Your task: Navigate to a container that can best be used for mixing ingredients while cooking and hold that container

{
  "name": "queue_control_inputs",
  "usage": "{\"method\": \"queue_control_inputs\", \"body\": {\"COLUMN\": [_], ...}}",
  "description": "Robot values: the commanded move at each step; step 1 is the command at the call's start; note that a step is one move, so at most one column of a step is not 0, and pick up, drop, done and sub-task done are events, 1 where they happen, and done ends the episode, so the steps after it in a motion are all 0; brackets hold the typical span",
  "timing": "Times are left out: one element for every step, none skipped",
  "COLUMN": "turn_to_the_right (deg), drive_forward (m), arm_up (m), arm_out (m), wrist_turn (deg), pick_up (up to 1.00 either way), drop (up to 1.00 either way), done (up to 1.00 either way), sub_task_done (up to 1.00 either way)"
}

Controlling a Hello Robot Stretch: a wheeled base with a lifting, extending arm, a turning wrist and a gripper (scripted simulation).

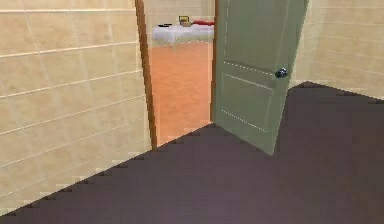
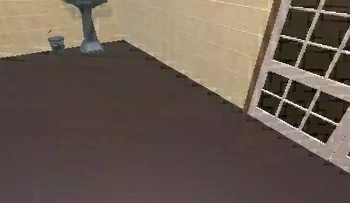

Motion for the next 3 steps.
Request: {"method": "queue_control_inputs", "body": {"turn_to_the_right": [0.0, 0.0, -15.0], "drive_forward": [1.00, 0.75, 0.00], "arm_up": [0.00, 0.00, 0.00], "arm_out": [0.00, 0.00, 0.00], "wrist_turn": [0.0, 0.0, 0.0], "pick_up": [0.00, 0.00, 0.00], "drop": [0.00, 0.00, 0.00], "done": [0.00, 0.00, 0.00], "sub_task_done": [0.00, 0.00, 0.00]}}
